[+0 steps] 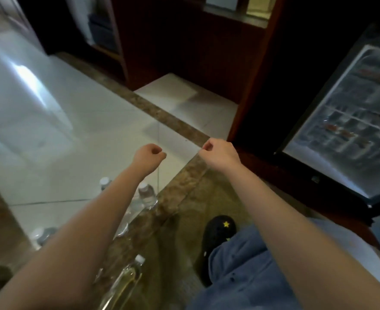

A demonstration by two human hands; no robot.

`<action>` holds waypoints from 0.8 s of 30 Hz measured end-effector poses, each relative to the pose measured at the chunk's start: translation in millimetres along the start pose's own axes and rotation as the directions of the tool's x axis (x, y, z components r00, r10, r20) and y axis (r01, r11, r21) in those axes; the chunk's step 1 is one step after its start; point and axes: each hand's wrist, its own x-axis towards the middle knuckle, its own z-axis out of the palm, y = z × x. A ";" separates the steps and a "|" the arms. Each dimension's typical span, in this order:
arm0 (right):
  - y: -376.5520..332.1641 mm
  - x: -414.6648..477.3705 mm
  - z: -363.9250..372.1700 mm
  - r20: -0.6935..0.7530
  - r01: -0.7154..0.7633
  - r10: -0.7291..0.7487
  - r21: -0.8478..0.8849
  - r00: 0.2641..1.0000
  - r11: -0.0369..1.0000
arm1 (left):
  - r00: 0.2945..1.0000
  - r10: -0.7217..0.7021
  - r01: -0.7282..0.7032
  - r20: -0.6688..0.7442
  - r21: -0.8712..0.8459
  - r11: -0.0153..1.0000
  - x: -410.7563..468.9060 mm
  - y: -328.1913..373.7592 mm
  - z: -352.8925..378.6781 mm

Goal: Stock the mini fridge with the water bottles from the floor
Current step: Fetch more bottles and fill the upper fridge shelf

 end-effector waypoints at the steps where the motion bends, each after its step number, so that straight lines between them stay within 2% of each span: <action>1: -2.3 1.1 10.2 0.021 0.002 -0.002 -0.007 1.000 1.000 | 1.000 -0.028 0.028 -0.006 0.022 0.999 0.7 -13.8 -3.7; 9: 9.6 10.0 78.1 0.158 -0.054 0.058 -0.026 0.986 0.998 | 0.982 -0.179 0.171 0.067 0.102 0.980 7.6 -81.5 16.1; 13: 22.8 10.9 92.5 0.210 -0.067 0.083 -0.086 0.974 0.994 | 0.974 -0.184 0.151 0.130 0.232 0.961 13.0 -100.7 40.3; 17: 35.2 13.8 97.4 0.220 -0.103 0.117 -0.071 0.968 0.992 | 0.969 -0.158 0.080 0.187 0.369 0.926 22.7 -111.0 57.4; 19: 40.5 14.5 97.5 0.227 -0.124 0.133 -0.055 0.965 0.991 | 0.972 -0.154 0.063 0.176 0.435 0.898 29.8 -116.4 64.0; 22: 46.6 13.1 95.2 0.224 -0.127 0.135 -0.053 0.965 0.991 | 0.987 -0.141 0.081 0.072 0.530 0.844 35.0 -121.0 73.3; 24: 50.4 11.4 94.2 0.233 -0.125 0.133 -0.049 0.963 0.991 | 0.991 -0.133 0.104 0.018 0.530 0.842 35.6 -122.5 78.1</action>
